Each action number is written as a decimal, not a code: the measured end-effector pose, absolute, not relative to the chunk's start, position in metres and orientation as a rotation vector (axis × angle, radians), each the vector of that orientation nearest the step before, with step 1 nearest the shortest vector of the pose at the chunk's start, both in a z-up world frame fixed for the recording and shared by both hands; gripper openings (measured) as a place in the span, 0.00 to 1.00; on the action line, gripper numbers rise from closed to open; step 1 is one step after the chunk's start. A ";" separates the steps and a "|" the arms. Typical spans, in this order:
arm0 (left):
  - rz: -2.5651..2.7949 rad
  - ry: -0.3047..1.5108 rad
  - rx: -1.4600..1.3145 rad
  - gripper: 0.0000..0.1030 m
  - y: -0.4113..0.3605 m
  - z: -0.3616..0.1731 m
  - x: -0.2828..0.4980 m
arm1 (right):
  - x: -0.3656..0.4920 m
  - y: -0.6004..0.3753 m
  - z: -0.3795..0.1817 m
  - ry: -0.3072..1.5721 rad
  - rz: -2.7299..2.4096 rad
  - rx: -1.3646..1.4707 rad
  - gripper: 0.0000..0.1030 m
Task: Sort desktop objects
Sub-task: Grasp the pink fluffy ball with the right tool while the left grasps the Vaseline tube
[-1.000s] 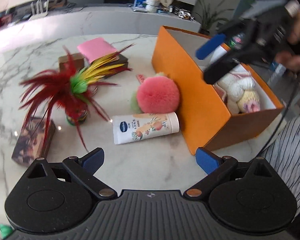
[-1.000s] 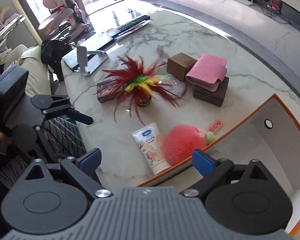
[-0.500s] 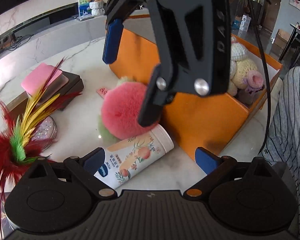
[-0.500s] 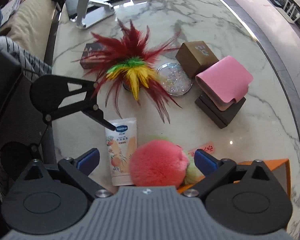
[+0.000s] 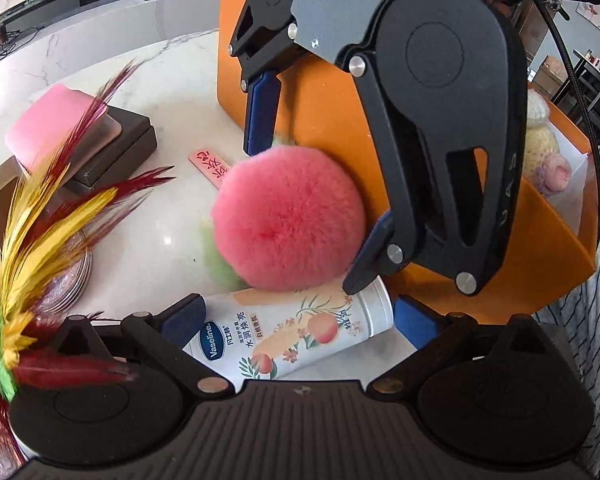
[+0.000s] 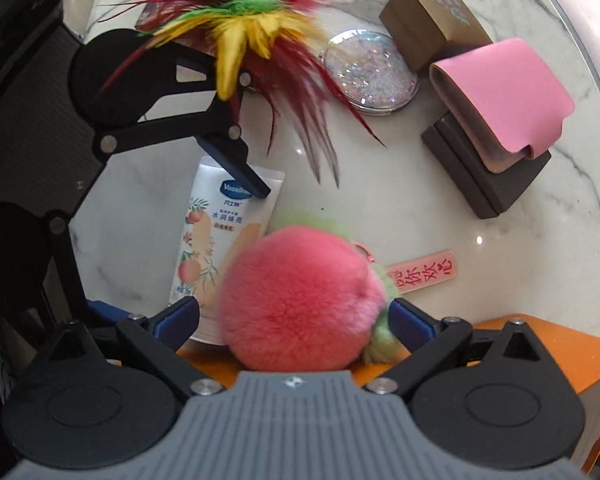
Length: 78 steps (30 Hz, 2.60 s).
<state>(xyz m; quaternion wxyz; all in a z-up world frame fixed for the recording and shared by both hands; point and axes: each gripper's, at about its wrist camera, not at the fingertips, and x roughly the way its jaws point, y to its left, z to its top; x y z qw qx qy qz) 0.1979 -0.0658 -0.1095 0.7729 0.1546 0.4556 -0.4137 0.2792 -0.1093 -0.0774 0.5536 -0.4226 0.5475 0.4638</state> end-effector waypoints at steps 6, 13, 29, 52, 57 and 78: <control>-0.930 0.993 0.368 1.00 -0.067 -0.109 0.200 | 0.289 -0.113 -0.086 1.332 1.023 -1.006 0.99; -1.006 0.997 0.381 1.00 -0.066 -0.109 0.198 | 0.290 -0.116 -0.084 1.318 1.025 -1.002 0.99; -1.031 0.944 0.397 1.00 -0.058 -0.108 0.186 | 0.289 -0.124 -0.084 1.261 1.140 -1.047 0.47; -0.908 0.998 0.339 0.86 -0.041 -0.090 0.169 | 0.270 -0.129 -0.044 1.021 1.177 -1.146 0.89; -0.767 1.142 0.098 0.86 -0.023 -0.094 0.178 | 0.286 -0.111 -0.049 1.254 1.022 -0.974 0.91; 0.037 1.304 -0.327 0.87 -0.054 -0.087 0.192 | 0.302 -0.100 -0.093 1.491 0.611 -0.741 0.81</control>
